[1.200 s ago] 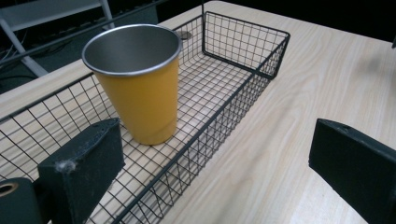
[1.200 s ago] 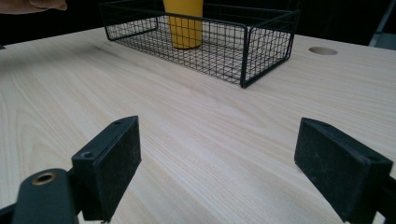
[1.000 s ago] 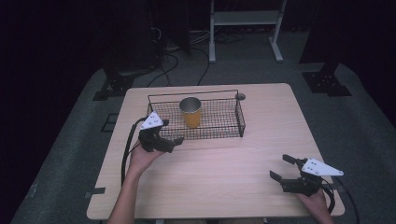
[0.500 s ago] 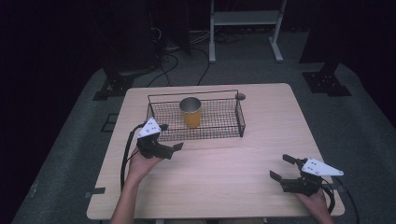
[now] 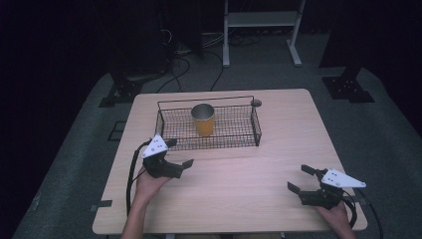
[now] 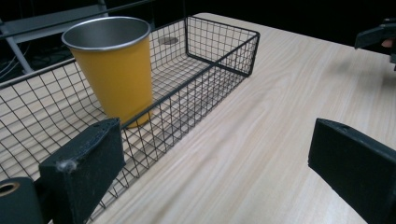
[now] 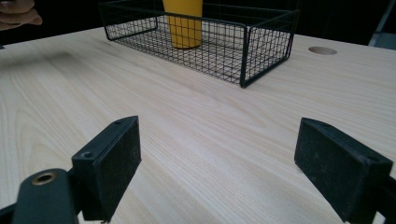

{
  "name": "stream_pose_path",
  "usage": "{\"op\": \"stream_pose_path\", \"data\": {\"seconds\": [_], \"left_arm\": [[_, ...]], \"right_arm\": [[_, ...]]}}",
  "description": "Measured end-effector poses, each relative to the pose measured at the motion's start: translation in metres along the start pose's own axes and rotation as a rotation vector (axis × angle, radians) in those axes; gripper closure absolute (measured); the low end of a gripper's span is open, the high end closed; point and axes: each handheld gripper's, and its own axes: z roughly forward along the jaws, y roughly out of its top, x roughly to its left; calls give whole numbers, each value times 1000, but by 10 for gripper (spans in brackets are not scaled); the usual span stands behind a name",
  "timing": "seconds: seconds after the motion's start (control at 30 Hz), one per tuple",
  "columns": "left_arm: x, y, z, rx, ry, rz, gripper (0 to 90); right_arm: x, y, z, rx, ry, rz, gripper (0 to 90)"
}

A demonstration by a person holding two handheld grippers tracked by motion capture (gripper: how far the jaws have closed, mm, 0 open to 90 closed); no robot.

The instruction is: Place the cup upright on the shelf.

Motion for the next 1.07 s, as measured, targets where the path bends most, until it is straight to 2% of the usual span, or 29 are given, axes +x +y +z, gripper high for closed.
{"op": "stream_pose_path", "data": {"seconds": [0.2, 0.4, 0.6, 1.07], "left_arm": [[-6, -6, -8, -9, 2, -3, 26], [-13, -15, -14, 4, 4, -2, 26], [-21, -22, -19, -18, 5, -6, 27], [-33, -35, -25, -15, 2, -9, 33]], "right_arm": [[0, 0, 0, -1, 0, -2, 136], [0, 0, 0, 0, -1, 0, 136], [0, 0, 0, 1, -1, 1, 136], [1, 0, 0, 1, 1, -7, 136]]}}
